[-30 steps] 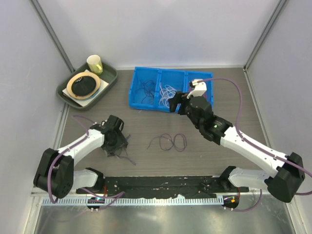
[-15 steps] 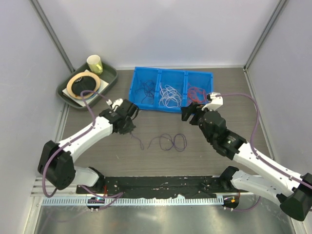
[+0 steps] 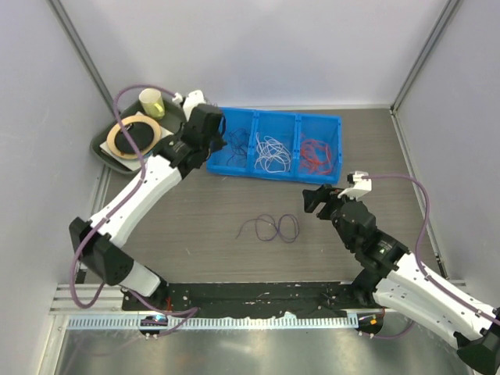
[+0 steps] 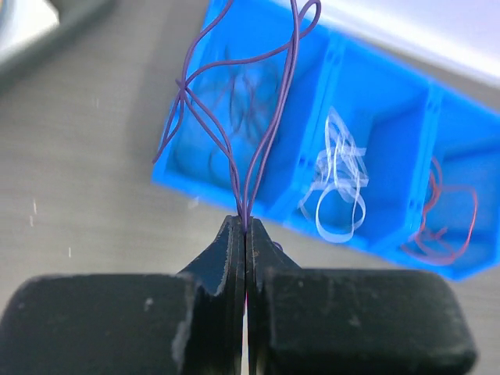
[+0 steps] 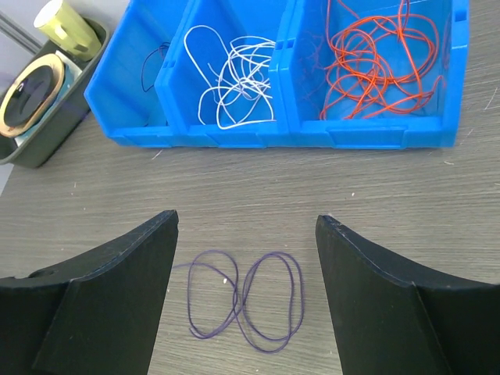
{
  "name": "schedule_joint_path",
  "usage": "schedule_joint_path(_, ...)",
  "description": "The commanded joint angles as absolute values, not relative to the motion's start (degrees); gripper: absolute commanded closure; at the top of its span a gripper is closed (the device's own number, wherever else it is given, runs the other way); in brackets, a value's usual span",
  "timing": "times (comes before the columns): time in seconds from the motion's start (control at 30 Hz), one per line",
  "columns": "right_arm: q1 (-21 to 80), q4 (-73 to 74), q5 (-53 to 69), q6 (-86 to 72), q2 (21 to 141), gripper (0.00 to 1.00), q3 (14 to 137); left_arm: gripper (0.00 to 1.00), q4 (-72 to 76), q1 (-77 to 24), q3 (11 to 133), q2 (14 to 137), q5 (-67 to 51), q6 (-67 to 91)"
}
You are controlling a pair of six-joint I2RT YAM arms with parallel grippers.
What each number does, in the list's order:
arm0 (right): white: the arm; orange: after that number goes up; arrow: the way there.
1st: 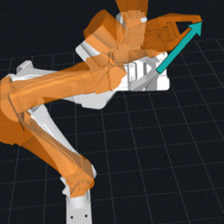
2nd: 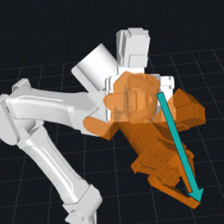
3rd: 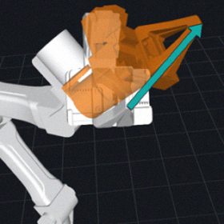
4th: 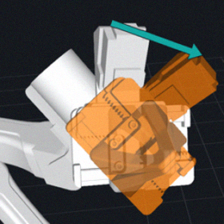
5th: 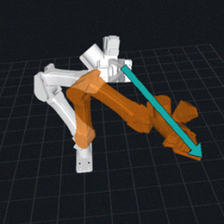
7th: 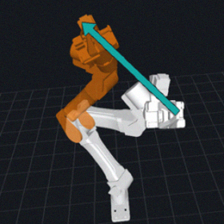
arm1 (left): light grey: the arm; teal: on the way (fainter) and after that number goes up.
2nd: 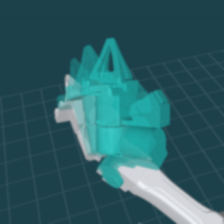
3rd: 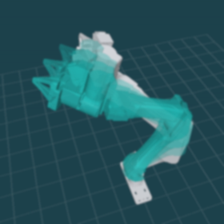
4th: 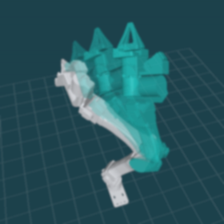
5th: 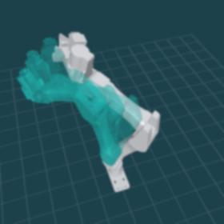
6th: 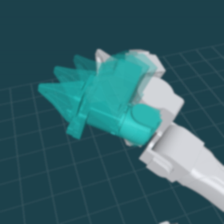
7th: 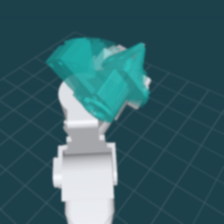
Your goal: Untangle the cables
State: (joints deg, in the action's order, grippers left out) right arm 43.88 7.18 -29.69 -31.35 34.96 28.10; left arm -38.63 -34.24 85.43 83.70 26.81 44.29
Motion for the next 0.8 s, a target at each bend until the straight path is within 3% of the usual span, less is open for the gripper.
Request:
schedule_joint_path(0.0,44.03,8.16,-30.5,-33.05,34.19,0.23,28.48,1.0,-27.2,-33.66,94.38,91.92,35.33,27.54)
schedule_joint_path(0.3,44.03,11.25,-26.29,-33.48,32.17,0.22,28.48,1.0,-27.96,-30.85,113.89,113.88,23.3,14.78)
schedule_joint_path(0.63,44.03,10.73,-16.56,-33.33,33.57,0.24,25.84,1.0,-30.06,-29.36,115.14,121.81,18.91,9.93)
schedule_joint_path(0.7,44.12,8.53,-12.23,-31.56,35.94,0.25,26.01,0.92,-31.81,-29.27,114.43,122.6,15.58,10.46)
schedule_joint_path(0.73,44.21,7.83,-9.26,-30.25,37.08,0.26,26.19,0.83,-32.6,-29.27,114.52,122.78,15.38,10.72)
schedule_joint_path(0.77,44.38,6.69,-8.27,-29.63,39.96,0.26,26.89,0.68,-34.09,-29.27,114.78,123.04,15.29,11.42)
